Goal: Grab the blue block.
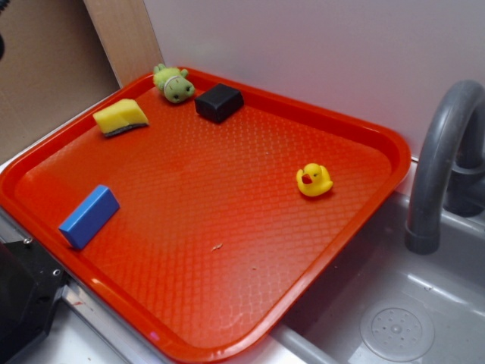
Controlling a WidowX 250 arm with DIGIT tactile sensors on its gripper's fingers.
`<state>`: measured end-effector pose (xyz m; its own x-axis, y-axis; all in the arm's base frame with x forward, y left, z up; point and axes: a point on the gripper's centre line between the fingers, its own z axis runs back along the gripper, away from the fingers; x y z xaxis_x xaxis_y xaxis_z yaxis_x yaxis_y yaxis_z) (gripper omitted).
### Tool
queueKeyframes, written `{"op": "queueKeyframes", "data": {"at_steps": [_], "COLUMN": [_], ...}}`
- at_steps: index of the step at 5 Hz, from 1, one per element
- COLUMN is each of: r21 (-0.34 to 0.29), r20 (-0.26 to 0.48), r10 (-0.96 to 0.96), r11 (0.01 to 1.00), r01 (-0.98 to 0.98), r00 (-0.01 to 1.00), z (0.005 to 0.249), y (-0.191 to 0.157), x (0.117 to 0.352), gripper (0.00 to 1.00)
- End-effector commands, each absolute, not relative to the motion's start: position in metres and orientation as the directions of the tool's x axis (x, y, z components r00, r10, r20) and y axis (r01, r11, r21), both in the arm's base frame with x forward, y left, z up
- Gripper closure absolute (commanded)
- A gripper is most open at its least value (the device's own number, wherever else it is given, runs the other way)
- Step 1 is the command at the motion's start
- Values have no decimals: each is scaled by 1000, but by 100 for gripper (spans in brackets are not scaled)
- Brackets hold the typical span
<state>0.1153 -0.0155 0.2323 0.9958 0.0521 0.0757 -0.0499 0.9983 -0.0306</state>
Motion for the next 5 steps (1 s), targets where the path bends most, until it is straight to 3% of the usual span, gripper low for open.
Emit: {"op": "queueKeyframes", "data": {"at_steps": [1, 3, 5], "r21": [10, 49, 73], "r20": [98, 15, -75], "r10": [73, 112, 125], "r11": [997, 992, 990], "r01": [-75, -112, -120], "r00": [992, 994, 989], "z": [218, 179, 120], "y": [-14, -10, -4], "x": [134, 151, 137], "gripper": [0, 0, 0]}}
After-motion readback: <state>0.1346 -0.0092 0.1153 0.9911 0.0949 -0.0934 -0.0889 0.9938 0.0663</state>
